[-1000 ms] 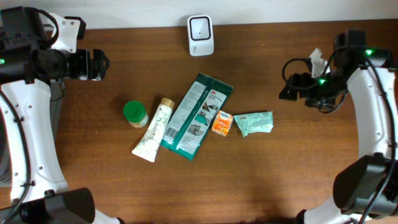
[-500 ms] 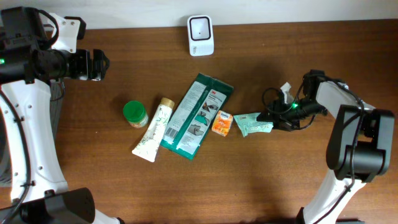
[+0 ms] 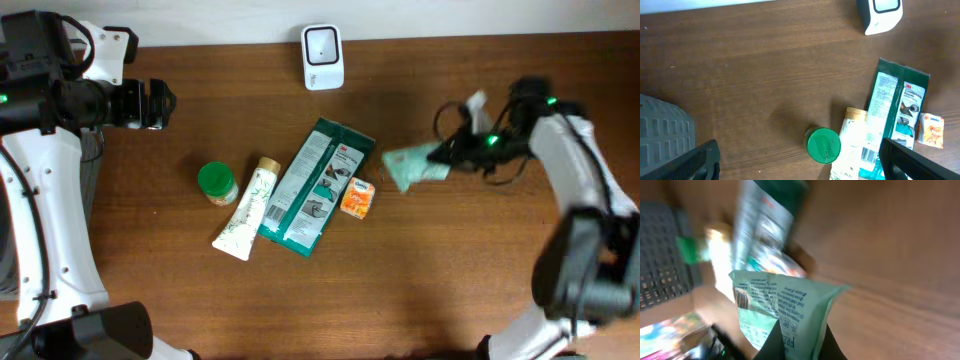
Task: Scan the item barcode
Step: 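Grasp the mint-green pack with the right gripper and lift it, then carry the mint-green pack up to the white scanner with the right gripper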
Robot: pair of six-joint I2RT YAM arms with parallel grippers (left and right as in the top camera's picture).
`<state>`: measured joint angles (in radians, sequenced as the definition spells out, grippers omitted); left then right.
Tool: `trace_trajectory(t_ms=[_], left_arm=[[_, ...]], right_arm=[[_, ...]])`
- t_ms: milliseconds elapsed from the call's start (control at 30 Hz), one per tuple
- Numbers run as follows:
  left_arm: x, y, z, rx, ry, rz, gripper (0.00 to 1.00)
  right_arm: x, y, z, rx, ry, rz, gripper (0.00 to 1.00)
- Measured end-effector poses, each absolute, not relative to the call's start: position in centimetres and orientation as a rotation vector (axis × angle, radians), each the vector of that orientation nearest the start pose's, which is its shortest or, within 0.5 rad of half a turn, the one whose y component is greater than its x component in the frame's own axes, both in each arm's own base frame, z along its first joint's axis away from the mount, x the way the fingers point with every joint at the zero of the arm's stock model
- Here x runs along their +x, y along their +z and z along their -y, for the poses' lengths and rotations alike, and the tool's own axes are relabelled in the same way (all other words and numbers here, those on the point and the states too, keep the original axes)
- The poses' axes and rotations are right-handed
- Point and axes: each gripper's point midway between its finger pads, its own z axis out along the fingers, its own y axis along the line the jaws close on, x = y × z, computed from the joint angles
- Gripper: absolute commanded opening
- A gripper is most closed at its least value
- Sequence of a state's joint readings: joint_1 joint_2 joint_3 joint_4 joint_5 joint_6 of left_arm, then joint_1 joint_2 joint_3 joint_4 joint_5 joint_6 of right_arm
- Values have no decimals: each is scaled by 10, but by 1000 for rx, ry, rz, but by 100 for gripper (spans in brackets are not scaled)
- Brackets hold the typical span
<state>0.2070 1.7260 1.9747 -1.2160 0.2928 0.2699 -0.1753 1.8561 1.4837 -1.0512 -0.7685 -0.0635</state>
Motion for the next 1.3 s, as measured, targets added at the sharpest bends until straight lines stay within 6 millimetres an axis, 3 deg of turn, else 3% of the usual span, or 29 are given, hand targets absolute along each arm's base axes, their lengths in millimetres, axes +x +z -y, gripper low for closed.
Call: trace_trajectory(t_ms=[67,133,167,233,267,333,433,567,633,733,833,933,1067,1300], left_arm=[[420,296,-38,192,-173,-2480,99],[420,296,-38,192,-173,-2480,99],[420,296,-38,192,-173,-2480,99],[420,296,-37,192,-174,-2480,99],[420,296,-38,192,-173,-2480,99],[420,296,-38,192,-173,-2480,99],[420,296,-38,192,-173,-2480,99],[420,296,-37,192,-174,-2479,99],[420,296,-38,192,-173,-2480,99],[420,296,-37,192,-175,-2481,99],[420,296,-37,192,-174,-2481,99],[420,296,-38,192,-173,-2480,99],[420,296,-37,192,-174,-2479,99],[420,296,-38,192,-173,-2480,99]], right_arm=[[392,231,-52,-74,937,-2496,4],[375,289,-53,-151,837,-2361,4],[364,307,-53,-172,798,-2320,4],[345,327,-53,-170,742,-2289,4],[344,328,-50,-143,724,-2295,4],[346,321,-45,-71,681,-2337,4],[353,321,-58,-47,583,-2430,4],[410,381,-102,-197,321,-2304,4],[450,396,-118,-224,174,-2182,4],[504,374,-149,-287,-84,-2091,4],[557,331,-184,-428,-378,-1994,4],[592,316,-197,-507,-569,-1875,4],[629,296,-206,-609,-742,-1739,4],[653,218,-225,-844,-833,-1723,4]])
